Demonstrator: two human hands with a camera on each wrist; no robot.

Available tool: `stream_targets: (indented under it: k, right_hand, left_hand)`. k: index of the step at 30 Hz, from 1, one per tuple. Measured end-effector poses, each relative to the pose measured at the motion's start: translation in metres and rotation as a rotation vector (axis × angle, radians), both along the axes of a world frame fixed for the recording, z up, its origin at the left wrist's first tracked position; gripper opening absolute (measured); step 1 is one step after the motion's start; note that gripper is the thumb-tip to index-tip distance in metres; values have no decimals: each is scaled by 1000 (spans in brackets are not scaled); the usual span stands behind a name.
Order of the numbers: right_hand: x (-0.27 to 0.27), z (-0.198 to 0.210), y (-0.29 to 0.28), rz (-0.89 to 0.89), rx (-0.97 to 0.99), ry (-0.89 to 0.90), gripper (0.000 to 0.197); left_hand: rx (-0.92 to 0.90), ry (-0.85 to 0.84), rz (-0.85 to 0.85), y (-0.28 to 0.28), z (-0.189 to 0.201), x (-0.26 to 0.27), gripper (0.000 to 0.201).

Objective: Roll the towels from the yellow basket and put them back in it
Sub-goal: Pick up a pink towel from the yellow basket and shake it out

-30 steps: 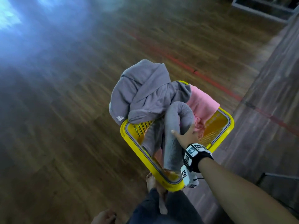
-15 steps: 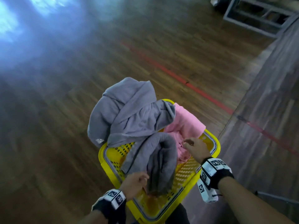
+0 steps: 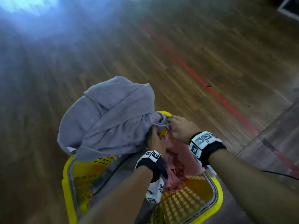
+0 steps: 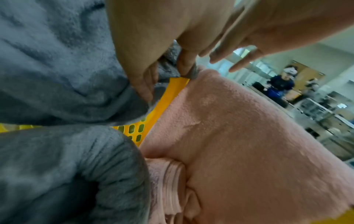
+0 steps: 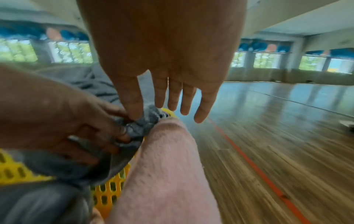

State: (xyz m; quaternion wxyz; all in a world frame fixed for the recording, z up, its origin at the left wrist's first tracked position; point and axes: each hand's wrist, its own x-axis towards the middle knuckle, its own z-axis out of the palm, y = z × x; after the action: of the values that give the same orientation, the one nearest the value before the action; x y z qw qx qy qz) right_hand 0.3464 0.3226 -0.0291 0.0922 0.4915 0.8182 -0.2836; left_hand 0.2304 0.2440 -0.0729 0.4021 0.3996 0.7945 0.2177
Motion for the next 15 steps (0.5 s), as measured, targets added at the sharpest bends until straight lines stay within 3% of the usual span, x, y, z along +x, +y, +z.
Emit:
stream_targets:
  k: [2, 4, 5, 6, 7, 9, 10, 12, 15]
  right_hand:
    - [1, -10, 4, 104, 41, -92, 41]
    - [4, -17, 7, 196, 96, -165, 39]
    - [4, -19, 8, 232, 116, -187, 38]
    - [4, -20, 8, 257, 124, -202, 37]
    - [2, -20, 8, 270, 129, -210, 36]
    - [-2, -19, 4, 272, 118, -222, 36]
    - [-2, -17, 1, 276, 108, -226, 36]
    - [2, -13, -5, 264, 87, -210, 34]
    - [26, -1, -17, 217, 51, -120, 22]
  left_hand:
    - [30, -22, 59, 10, -10, 4, 29]
    - [109, 22, -16, 17, -23, 9, 14]
    - [74, -36, 1, 19, -24, 11, 8]
    - [35, -141, 53, 23, -35, 13, 15]
    - [-120, -310, -6, 26, -39, 13, 27]
    - [-48, -171, -25, 23, -33, 16, 41]
    - [-235, -321, -79, 22, -34, 20, 36]
    - [-151, -200, -204, 13, -22, 21, 20]
    - [-74, -243, -204, -6, -27, 23, 11]
